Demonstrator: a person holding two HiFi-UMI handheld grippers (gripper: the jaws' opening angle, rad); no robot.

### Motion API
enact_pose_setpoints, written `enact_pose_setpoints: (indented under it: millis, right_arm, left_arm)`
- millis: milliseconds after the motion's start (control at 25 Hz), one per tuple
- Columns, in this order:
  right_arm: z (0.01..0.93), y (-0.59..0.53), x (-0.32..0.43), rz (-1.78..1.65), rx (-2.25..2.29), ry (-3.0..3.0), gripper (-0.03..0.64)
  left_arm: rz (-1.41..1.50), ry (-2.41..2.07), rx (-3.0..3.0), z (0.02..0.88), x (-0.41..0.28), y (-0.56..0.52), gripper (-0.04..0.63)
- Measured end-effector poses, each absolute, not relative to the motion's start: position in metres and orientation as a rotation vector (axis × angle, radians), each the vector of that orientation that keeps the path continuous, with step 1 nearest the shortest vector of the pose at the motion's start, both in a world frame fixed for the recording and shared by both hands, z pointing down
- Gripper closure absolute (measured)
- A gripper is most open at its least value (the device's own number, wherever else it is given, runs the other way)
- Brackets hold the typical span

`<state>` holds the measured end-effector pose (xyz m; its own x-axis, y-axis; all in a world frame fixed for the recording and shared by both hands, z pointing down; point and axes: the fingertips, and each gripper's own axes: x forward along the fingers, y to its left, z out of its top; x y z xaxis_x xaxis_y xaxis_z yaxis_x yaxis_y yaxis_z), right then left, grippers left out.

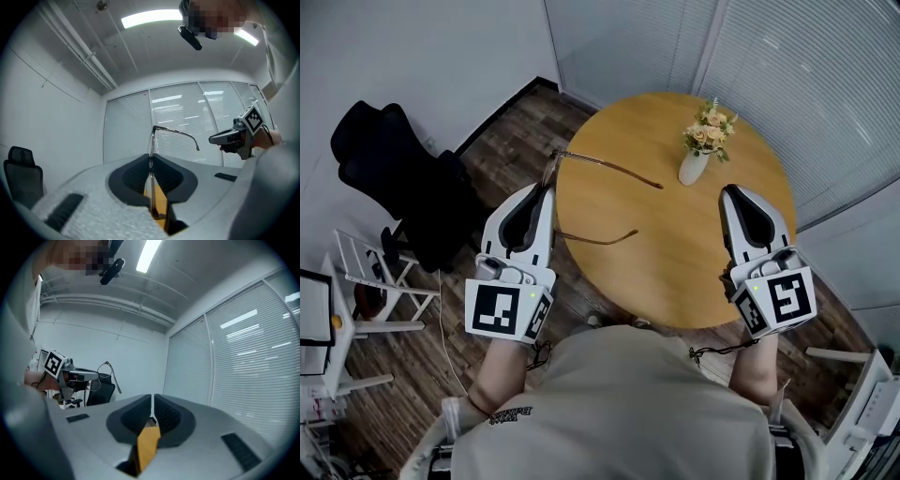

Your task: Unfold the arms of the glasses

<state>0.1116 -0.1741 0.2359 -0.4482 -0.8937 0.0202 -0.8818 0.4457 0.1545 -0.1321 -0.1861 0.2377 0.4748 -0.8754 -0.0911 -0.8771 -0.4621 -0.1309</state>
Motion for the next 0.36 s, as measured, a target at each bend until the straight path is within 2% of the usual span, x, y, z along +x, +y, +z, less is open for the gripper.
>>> enact_pose_setpoints:
  millis: [360]
  right_arm:
    - [0.247, -0.177, 0.114, -0.174, 1.604, -2.555, 0.577]
  left_arm:
    - [0.024, 1.527, -2.561, 0.234, -0.130, -0.185, 0.557]
